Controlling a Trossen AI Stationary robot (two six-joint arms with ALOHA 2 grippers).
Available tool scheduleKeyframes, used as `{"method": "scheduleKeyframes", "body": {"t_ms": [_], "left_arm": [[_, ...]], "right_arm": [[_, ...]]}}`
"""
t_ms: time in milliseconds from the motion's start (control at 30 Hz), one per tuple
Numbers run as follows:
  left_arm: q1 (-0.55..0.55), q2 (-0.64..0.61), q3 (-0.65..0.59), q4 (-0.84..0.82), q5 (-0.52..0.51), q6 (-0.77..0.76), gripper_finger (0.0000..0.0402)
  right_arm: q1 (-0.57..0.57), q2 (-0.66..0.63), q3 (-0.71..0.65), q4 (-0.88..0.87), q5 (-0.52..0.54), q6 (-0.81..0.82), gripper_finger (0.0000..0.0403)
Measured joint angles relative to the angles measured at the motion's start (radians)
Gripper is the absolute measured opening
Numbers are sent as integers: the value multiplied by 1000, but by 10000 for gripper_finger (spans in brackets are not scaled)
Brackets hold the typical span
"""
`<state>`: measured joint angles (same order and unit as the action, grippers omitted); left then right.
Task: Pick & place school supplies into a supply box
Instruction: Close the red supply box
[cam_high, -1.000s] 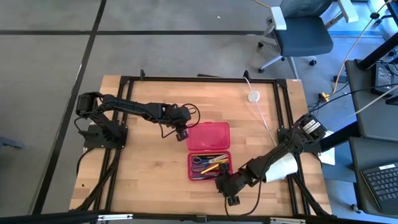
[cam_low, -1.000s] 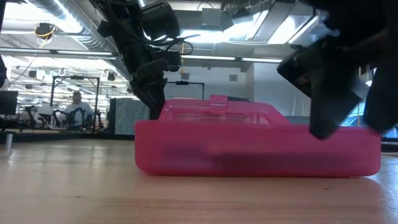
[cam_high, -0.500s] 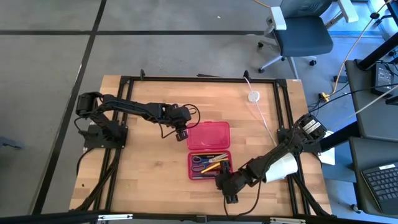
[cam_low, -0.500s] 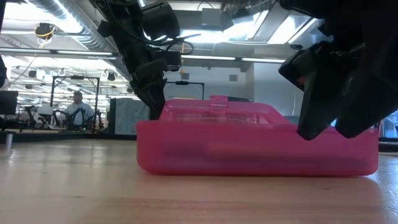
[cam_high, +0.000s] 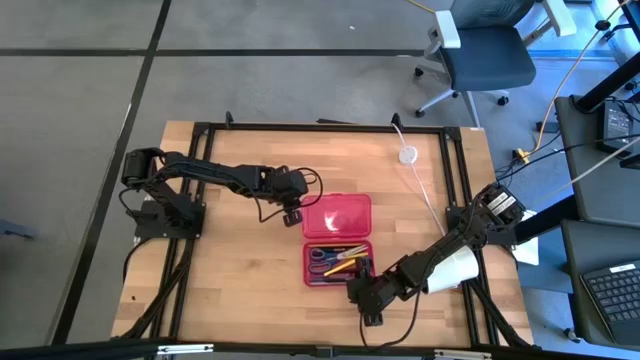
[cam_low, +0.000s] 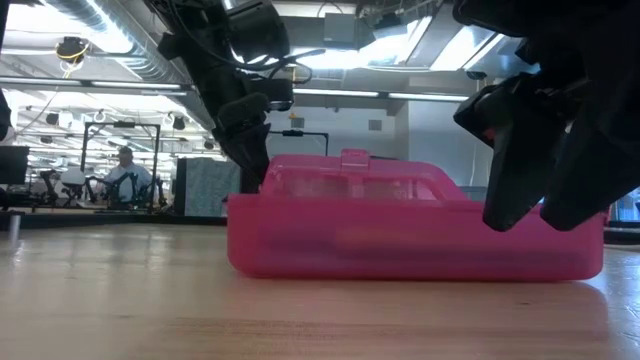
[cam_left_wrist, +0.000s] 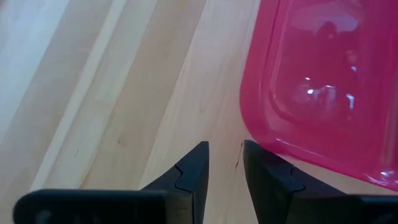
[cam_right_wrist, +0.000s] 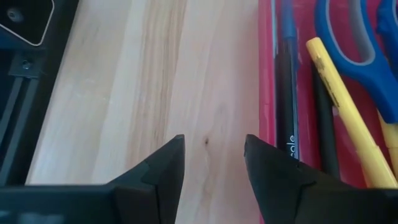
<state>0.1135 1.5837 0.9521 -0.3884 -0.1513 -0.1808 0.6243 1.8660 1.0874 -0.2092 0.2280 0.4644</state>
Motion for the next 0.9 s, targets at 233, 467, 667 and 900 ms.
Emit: {"method": "scheduleKeyframes", "body": {"t_ms": [233, 467, 667, 900], "left_arm": [[0, 0, 0, 28, 34, 20, 93], [-4, 0, 0, 36, 66, 23, 92], [-24, 0, 0, 99, 66, 65, 93], [-34, 2, 0, 160, 66, 92, 93]], "right_arm": [[0, 0, 0, -2, 1, 0, 171], [0, 0, 0, -5, 15, 2, 171], [0, 0, 0, -13, 16, 5, 171], [0, -2, 0, -37, 19, 29, 171]]}}
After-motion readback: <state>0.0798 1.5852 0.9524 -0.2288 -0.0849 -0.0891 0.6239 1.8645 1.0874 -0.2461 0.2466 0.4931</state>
